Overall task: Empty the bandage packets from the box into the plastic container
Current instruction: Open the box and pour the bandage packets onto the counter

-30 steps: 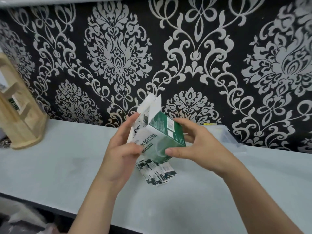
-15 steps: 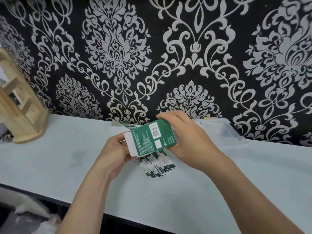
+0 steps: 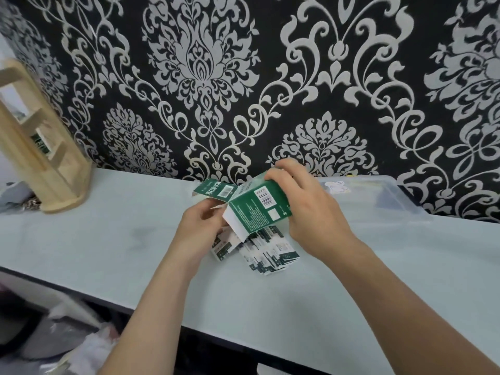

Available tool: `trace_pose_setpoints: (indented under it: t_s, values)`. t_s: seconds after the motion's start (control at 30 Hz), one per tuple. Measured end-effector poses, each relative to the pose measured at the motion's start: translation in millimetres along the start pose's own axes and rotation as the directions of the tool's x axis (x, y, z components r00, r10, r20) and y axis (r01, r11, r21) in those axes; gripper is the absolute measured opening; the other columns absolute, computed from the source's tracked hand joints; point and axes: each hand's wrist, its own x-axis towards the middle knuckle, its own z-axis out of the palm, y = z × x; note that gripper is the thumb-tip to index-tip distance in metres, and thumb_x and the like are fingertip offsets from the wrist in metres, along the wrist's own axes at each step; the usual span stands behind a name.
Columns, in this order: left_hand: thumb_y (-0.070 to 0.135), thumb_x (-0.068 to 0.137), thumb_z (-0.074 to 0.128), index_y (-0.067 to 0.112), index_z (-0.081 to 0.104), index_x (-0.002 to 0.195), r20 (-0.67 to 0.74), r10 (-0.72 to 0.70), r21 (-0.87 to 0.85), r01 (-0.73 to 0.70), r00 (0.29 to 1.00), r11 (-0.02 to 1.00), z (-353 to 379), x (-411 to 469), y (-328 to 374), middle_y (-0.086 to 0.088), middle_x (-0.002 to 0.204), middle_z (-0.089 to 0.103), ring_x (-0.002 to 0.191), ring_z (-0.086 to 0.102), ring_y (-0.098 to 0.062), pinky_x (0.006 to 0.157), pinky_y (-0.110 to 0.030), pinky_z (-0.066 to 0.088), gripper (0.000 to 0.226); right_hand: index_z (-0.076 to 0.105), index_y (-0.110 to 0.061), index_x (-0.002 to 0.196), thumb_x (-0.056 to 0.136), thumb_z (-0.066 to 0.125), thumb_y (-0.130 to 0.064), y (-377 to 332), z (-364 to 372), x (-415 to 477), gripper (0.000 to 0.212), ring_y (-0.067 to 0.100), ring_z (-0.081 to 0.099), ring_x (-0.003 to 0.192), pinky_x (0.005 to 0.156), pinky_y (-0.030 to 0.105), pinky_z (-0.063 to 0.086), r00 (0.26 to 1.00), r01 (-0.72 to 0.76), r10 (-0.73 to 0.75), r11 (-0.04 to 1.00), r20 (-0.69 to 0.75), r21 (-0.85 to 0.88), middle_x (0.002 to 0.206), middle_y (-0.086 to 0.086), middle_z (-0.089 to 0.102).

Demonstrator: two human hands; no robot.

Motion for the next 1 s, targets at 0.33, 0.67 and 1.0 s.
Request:
trace_pose_setpoints:
  t_s: [0.33,0.67,1.0]
  values:
    - [0.013,0.088,0.067,0.022,0.066,0.103,0.104,0.093,0.283,-0.119,0.990,0.952,-13,-2,-12,0.007,0.093,0.067,0.072,0.061,0.007,0.072,-0.018,0.049,0.017,0.037,-0.037,0.124,0.067,0.059,0.016,7,5,1,0.081,0.021,0.048,0.117,0.067,0.033,0.044,0.998,-0.029,0.027,0.999,-0.054,-0.025,0.146,-0.008,0.030]
    - [0.009,0.083,0.068,0.029,0.028,0.145,0.293,0.116,0.636,-0.284,0.949,0.717,-18,1,-26,0.010,0.120,0.053,0.099,0.052,-0.012,0.086,-0.020,0.038,0.076,0.040,-0.036,0.125,0.073,0.057,0.015,17,-13,1,0.076,0.014,0.051,0.099,0.063,0.033,0.047,0.999,-0.016,0.017,1.000,-0.028,0.019,0.139,-0.018,0.035]
    - [0.017,0.076,0.063,0.039,0.041,0.131,0.287,0.128,0.624,-0.287,0.949,0.727,-20,-1,-28,0.007,0.118,0.057,0.107,0.053,-0.015,0.091,-0.029,0.041,0.064,0.040,-0.034,0.129,0.074,0.059,0.013,14,-10,2,0.075,0.012,0.049,0.103,0.067,0.028,0.043,0.999,-0.039,0.039,0.999,0.009,0.027,0.135,-0.015,0.039]
